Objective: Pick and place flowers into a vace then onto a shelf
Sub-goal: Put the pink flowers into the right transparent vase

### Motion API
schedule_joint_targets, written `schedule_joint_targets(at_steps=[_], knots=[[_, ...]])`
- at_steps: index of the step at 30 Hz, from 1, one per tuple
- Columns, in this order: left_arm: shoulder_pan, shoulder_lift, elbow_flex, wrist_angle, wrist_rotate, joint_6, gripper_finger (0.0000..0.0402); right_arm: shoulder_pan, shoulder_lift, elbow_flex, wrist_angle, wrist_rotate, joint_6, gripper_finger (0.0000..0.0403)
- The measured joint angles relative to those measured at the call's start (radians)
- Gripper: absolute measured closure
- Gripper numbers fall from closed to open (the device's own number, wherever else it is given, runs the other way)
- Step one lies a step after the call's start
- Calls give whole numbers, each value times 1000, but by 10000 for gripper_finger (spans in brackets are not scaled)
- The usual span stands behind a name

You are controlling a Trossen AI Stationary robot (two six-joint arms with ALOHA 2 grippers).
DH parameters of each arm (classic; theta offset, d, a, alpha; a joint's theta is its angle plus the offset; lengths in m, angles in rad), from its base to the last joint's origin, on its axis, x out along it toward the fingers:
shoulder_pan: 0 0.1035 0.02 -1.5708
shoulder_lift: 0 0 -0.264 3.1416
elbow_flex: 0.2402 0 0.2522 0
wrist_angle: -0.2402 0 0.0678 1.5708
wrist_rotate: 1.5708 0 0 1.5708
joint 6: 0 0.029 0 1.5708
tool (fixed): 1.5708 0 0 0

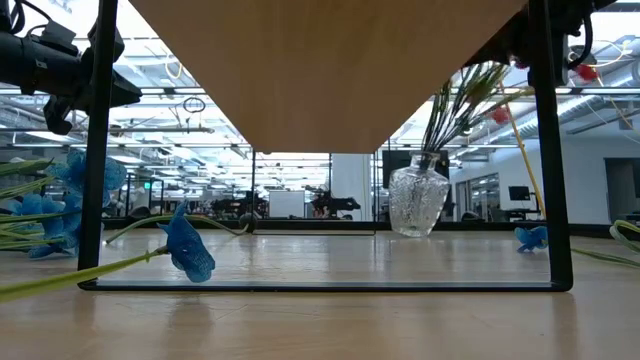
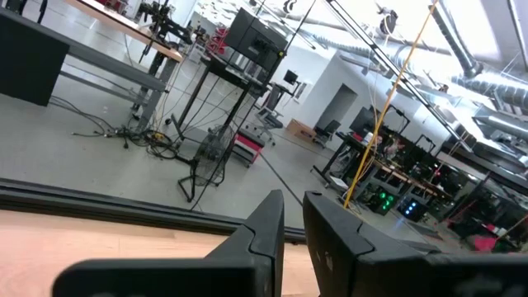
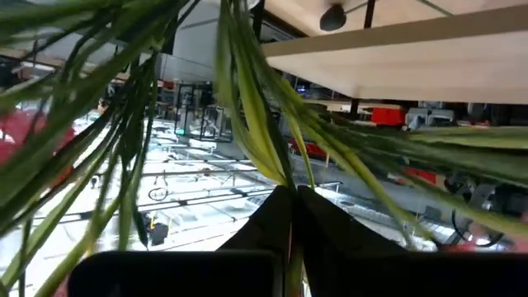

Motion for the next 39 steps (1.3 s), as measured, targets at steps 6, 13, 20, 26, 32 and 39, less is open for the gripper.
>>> schedule_joint_targets(at_steps=[6, 13, 20, 26, 32, 39], knots=[[0, 0, 0, 0, 0, 0, 350, -39, 0, 0, 15, -24, -53, 390], [0, 0, 0, 0, 0, 0, 350, -110, 0, 0, 59, -96, -129, 390], [0, 0, 0, 0, 0, 0, 350, -152, 0, 0, 119, -150, -211, 390], [0, 0, 0, 0, 0, 0, 350, -153, 0, 0, 115, -151, -191, 384], [0, 0, 0, 0, 0, 0, 350, -152, 0, 0, 111, -140, -167, 332], [0, 0, 0, 0, 0, 0, 350, -153, 0, 0, 116, -139, -190, 241]])
